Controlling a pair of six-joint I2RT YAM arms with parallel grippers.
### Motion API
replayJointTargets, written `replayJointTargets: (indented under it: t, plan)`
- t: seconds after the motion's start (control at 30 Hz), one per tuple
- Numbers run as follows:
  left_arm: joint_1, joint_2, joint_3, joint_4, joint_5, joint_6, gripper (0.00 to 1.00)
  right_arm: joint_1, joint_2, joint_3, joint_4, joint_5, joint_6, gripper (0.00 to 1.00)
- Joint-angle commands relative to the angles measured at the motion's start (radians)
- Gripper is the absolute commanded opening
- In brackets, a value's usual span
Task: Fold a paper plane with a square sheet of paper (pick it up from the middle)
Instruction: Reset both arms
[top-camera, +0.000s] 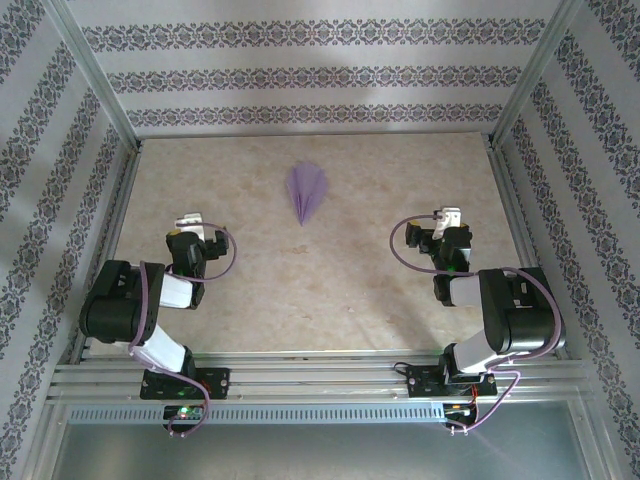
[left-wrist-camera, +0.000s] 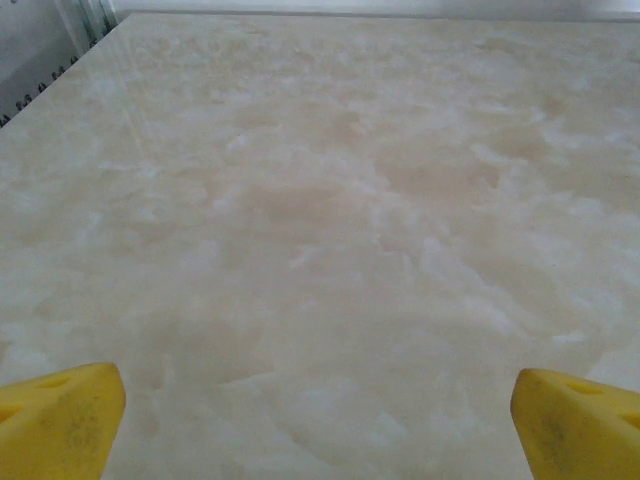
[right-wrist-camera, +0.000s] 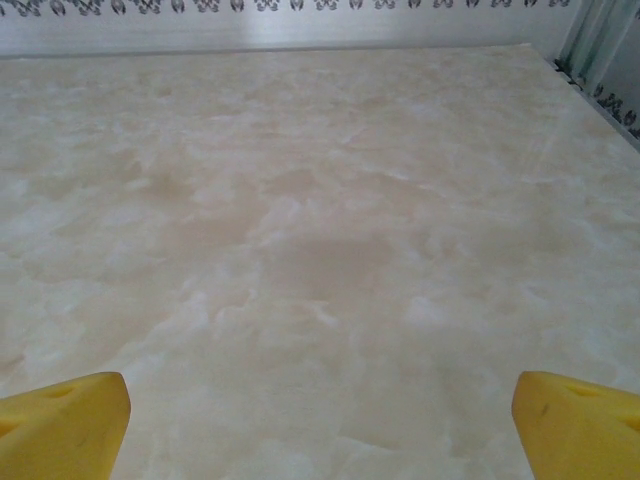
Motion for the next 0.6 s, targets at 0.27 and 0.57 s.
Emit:
replayJointTargets:
  t: [0.27,0.57]
  plan:
    - [0.005,-0.001,0.030,0.047,0.000,0.029,0.99,-0.007,0.006,0.054,0.004,-0.008,0.000,0.98]
    - [0.004,0.003,-0.022,0.146,0.027,0.039,0.99,-0.007,0.006,0.054,0.004,-0.009,-0.001,0.98]
